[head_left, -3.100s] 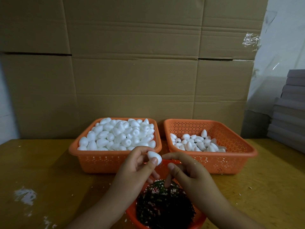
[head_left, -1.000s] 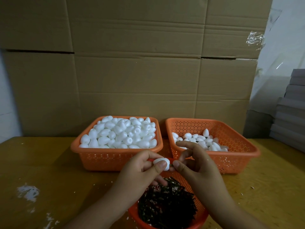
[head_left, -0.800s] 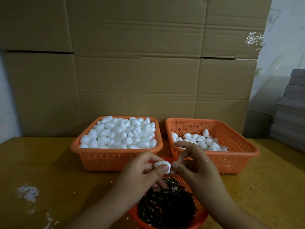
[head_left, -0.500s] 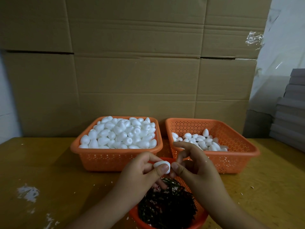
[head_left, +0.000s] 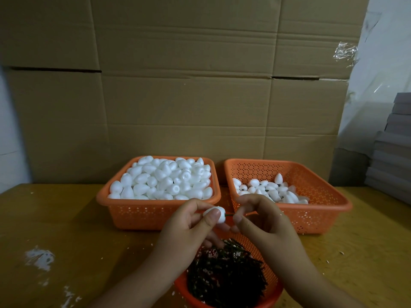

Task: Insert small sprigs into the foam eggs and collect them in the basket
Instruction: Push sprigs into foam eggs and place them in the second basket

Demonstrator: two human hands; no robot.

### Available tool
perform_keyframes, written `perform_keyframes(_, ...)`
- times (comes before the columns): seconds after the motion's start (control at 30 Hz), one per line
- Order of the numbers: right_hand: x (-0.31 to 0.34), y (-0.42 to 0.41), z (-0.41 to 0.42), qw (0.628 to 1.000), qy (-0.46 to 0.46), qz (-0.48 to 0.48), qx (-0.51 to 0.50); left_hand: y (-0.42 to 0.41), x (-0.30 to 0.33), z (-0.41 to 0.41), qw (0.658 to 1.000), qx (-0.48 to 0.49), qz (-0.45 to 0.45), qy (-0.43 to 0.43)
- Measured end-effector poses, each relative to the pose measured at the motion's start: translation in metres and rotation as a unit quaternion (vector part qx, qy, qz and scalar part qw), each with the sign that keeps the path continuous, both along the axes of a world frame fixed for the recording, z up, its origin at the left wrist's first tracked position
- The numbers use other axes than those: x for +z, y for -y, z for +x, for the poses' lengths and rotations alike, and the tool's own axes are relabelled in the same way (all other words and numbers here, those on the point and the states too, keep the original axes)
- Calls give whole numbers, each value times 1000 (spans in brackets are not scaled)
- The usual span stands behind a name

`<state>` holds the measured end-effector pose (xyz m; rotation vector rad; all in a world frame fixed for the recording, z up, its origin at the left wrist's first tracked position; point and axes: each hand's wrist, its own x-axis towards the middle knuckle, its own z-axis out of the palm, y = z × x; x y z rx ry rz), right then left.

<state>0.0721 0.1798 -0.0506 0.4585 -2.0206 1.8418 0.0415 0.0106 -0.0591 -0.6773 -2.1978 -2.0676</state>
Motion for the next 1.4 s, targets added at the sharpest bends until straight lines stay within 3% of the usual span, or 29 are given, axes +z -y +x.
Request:
perform_keyframes(1.0, 0, 0, 2, 995, 19, 96, -36, -2, 0, 3, 1000, -9, -8, -4)
perform_keyframes(1.4, -1, 1, -1, 996, 24, 71, -56, -1, 4, 5, 1000, 7, 16, -17)
